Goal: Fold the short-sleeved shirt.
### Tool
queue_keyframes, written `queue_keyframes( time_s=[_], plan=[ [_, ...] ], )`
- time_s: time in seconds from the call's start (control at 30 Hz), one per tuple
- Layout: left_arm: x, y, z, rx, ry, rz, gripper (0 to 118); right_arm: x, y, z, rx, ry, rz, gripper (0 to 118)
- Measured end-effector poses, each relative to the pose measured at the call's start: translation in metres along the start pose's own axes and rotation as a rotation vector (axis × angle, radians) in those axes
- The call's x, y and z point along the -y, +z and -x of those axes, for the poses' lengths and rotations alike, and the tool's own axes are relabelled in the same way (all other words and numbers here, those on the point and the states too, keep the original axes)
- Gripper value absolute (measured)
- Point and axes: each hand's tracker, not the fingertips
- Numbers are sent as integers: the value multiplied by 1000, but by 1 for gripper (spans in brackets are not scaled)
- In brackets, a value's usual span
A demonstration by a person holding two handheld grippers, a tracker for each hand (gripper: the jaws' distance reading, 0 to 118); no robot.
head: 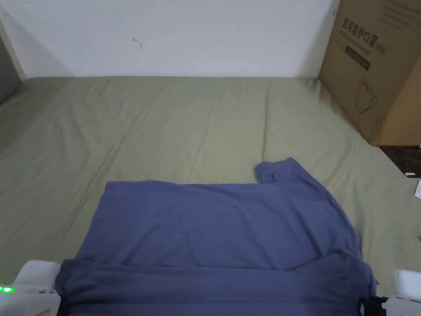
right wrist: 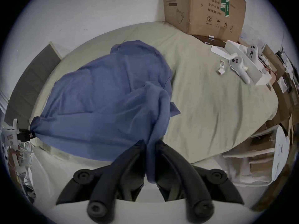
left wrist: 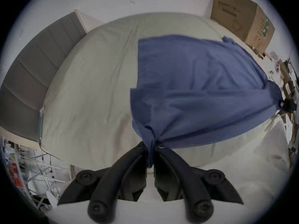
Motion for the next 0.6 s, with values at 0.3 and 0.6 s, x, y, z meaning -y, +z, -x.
queue_keyframes(
  time_s=[0.3, 0.6],
  plan=[
    [-13, 13, 3, -7, 81, -65, 101, -36, 22, 2, 83, 57, -107, 84],
    [-73, 23, -20, 74, 105, -175, 0, -107, 15, 22, -7, 16, -189, 0]
  ],
)
